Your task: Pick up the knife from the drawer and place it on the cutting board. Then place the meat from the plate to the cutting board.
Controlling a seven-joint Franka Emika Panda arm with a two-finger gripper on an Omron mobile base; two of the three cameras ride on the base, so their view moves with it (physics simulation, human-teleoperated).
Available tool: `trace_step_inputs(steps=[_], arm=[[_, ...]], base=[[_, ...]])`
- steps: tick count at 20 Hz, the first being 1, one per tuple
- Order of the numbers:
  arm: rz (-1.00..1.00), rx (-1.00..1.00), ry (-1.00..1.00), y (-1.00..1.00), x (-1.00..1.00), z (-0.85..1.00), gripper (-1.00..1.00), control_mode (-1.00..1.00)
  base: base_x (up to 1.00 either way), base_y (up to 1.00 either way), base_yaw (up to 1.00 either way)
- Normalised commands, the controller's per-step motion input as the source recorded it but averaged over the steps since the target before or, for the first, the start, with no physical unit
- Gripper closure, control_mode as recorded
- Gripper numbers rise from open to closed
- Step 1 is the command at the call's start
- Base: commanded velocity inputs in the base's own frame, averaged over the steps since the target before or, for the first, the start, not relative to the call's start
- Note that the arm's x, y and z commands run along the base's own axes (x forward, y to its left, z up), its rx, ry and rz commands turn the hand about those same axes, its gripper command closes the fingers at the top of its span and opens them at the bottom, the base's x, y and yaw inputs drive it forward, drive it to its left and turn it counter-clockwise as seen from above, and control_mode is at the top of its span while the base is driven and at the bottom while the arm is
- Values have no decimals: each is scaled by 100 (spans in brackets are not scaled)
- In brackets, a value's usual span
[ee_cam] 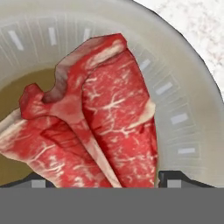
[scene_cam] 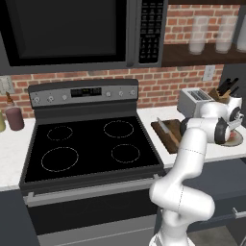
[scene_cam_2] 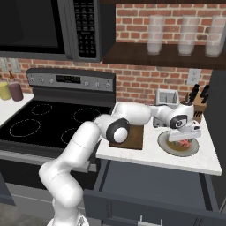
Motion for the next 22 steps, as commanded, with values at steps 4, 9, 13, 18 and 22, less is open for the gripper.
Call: trace_step_inputs(steps=[4, 9, 13, 18, 22], arm=[[-1, -4, -1, 0, -5, -15, 100, -100], [0, -5, -8, 20, -36, 9, 100, -100], [0, -1, -9, 51, -73, 21, 100, -100], [0, -2, -11, 94, -89, 18, 100, -100], [0, -6, -12, 100, -54, 13, 100, -100]], base=[[0, 0, 0], [0, 0, 0], [0, 0, 0], [0, 0, 0], [0, 0, 0]])
